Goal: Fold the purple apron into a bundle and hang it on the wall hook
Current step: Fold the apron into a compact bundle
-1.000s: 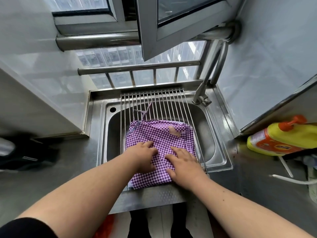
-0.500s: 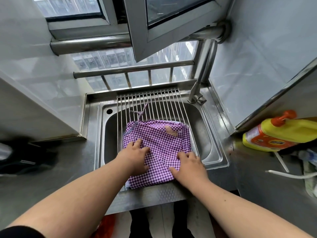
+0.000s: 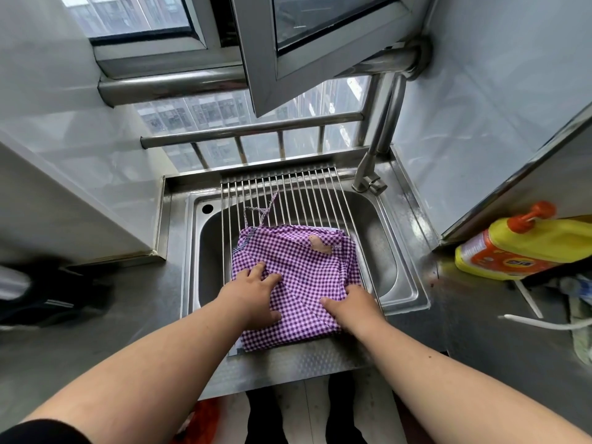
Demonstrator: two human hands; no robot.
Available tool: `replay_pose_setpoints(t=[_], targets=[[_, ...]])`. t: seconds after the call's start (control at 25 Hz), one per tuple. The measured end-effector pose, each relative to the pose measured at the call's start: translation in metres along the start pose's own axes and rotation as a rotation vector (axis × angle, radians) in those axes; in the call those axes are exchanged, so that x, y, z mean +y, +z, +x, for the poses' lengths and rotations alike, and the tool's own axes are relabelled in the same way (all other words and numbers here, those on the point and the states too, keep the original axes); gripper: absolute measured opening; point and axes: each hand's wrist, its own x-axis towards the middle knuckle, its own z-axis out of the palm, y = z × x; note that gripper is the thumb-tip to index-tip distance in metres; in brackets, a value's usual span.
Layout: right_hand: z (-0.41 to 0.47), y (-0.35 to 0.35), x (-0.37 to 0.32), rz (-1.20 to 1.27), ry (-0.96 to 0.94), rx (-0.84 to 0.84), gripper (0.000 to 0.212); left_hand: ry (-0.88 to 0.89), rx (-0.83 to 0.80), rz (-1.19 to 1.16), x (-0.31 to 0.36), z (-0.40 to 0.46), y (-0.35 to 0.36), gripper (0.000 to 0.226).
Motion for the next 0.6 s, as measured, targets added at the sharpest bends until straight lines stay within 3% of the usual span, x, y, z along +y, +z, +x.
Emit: replay_pose_setpoints(t=[0.16,0.48,0.6], targets=[[-0.007,-0.006,0.001,-0.041,-0.15,0.047,0.021,0.004,0.01,-0.009,-0.001,0.002,0.001,0.1],[0.0,-0.003,0.006,-0.046,-0.145,0.063,0.005,-0.025,-0.045,-0.001,-0.006,0.012,0.006,0.117],[0.004,-0.002,0.008,-0.026,-0.104,0.071,0.009,-0.029,-0.019,0.041,-0.008,0.018,0.01,0.123]])
